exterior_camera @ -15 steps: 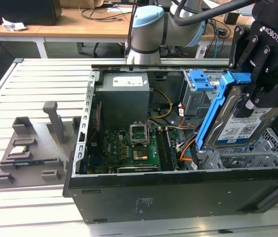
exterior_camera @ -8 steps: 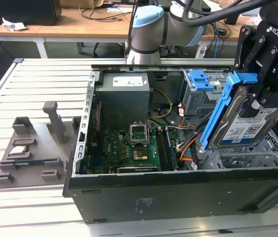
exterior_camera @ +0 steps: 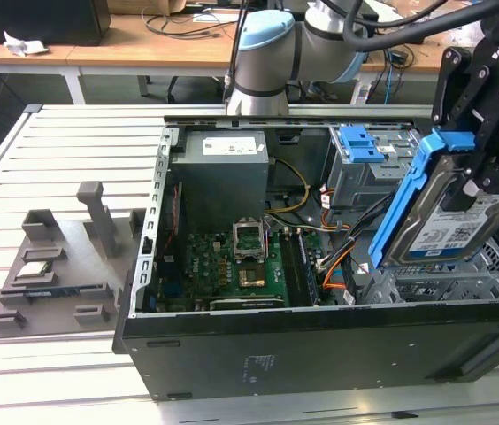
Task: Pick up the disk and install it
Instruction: 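Pick up the disk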
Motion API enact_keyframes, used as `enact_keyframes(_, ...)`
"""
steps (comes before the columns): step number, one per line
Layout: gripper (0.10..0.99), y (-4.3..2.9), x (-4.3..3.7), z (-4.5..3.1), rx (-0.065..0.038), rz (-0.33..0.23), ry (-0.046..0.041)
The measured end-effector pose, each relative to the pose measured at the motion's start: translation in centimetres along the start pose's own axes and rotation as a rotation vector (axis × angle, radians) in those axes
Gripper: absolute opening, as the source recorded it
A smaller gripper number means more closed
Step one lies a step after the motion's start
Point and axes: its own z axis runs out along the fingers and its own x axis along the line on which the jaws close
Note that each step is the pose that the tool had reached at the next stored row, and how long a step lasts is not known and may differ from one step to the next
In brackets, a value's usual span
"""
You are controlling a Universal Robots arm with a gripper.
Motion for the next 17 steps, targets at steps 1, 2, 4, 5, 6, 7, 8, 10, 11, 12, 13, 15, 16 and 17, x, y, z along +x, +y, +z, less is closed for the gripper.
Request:
enact_keyframes(1, 0.361, -0.20, 0.01, 0.04, 0.000, 0.000, -0.0001)
enact_keyframes(2, 0.361, -0.40, 0.01, 0.07, 0.000, 0.000, 0.0001)
enact_keyframes(4, 0.361, -0.79, 0.02, 0.17, -0.001, 0.000, 0.0003)
enact_keyframes(5, 0.361, -0.96, 0.02, 0.21, -0.001, 0.000, 0.0001)
enact_keyframes(6, 0.361, -1.08, 0.02, 0.24, -0.001, 0.000, -0.0001)
enact_keyframes(7, 0.361, -1.18, 0.02, 0.25, -0.001, 0.000, -0.0001)
enact_keyframes(8, 0.361, -1.32, 0.02, 0.26, -0.001, 0.000, 0.0000)
enact_keyframes(10, 0.361, -1.89, 0.03, 0.27, -0.001, 0.000, 0.0002)
enact_keyframes(11, 0.361, -2.04, 0.03, 0.28, -0.001, 0.000, 0.0002)
enact_keyframes(12, 0.361, -2.16, 0.03, 0.28, -0.001, 0.000, 0.0002)
enact_keyframes(13, 0.361, -2.32, 0.04, 0.29, -0.002, 0.000, 0.0002)
enact_keyframes(15, 0.361, -2.70, 0.04, 0.30, -0.002, 0.000, 0.0001)
enact_keyframes(16, 0.361, -2.84, 0.04, 0.31, -0.002, 0.000, 0.0001)
enact_keyframes(17, 0.361, -2.86, 0.04, 0.30, -0.002, 0.000, 0.0002)
